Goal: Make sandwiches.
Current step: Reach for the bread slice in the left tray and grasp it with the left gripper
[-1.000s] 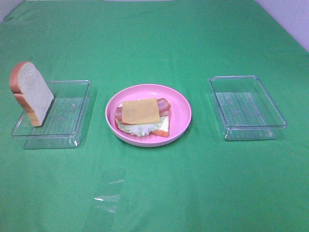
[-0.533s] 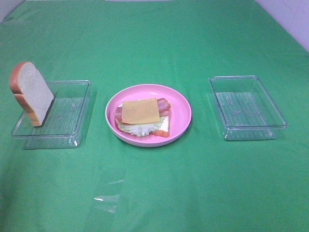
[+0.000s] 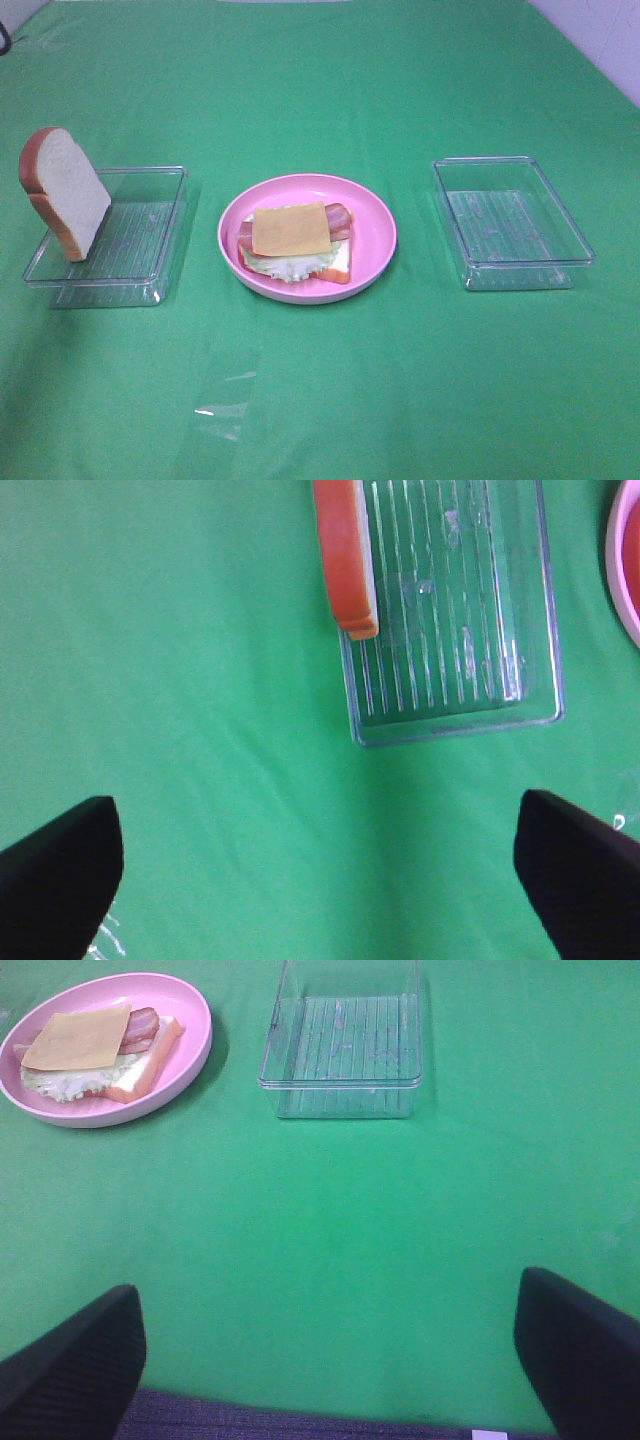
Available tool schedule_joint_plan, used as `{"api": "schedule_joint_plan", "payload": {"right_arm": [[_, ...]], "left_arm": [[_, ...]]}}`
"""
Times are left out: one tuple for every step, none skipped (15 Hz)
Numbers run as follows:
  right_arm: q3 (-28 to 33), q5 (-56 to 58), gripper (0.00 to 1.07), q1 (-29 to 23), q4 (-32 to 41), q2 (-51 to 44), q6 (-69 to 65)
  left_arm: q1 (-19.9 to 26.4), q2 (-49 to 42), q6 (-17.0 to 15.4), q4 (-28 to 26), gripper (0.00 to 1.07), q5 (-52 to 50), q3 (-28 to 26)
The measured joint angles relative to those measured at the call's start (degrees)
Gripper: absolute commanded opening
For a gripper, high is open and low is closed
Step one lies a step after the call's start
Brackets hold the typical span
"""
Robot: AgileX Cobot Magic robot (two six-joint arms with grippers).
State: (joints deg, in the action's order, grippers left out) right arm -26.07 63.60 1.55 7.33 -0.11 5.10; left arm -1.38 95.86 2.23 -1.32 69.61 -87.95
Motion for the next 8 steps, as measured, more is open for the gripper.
{"api": "schedule_joint_plan", "payload": {"right_arm": [[0.0, 0.0, 0.96, 0.0, 0.0, 0.0, 0.0], [0.0, 0.0, 0.96, 0.0, 0.0, 0.0, 0.0], [0.1, 0.0, 0.96, 0.0, 0.0, 0.0, 0.0], [0.1, 0.0, 0.96, 0.0, 0.1, 0.0, 0.0], [0.1, 0.0, 0.96, 0.0, 0.1, 0.0, 0.0], [0.1, 0.0, 0.96, 0.0, 0.1, 0.0, 0.0], [0.1, 0.0, 0.96, 0.0, 0.1, 0.0, 0.0], [0.1, 0.0, 0.96, 0.0, 0.1, 0.0, 0.0]], "left_arm": [[-0.3, 1.7, -0.6, 0.1, 0.98, 0.0, -1.3], [-0.6, 4.5, -1.0, 0.2, 0.98, 0.0, -3.0], [-1.0, 9.2, -1.4, 0.5, 0.98, -0.1, -6.6], [-1.0, 10.7, -1.4, 0.7, 0.98, -0.1, -7.7], [-1.0, 12.9, -1.4, 1.0, 0.98, -0.1, -9.3], [-1.0, 15.1, -1.7, 1.3, 0.98, -0.1, -10.8], [-1.0, 17.1, -1.8, 1.3, 0.98, -0.1, -12.4], [-1.0, 19.3, -2.2, 1.0, 0.98, -0.1, -13.9]]}}
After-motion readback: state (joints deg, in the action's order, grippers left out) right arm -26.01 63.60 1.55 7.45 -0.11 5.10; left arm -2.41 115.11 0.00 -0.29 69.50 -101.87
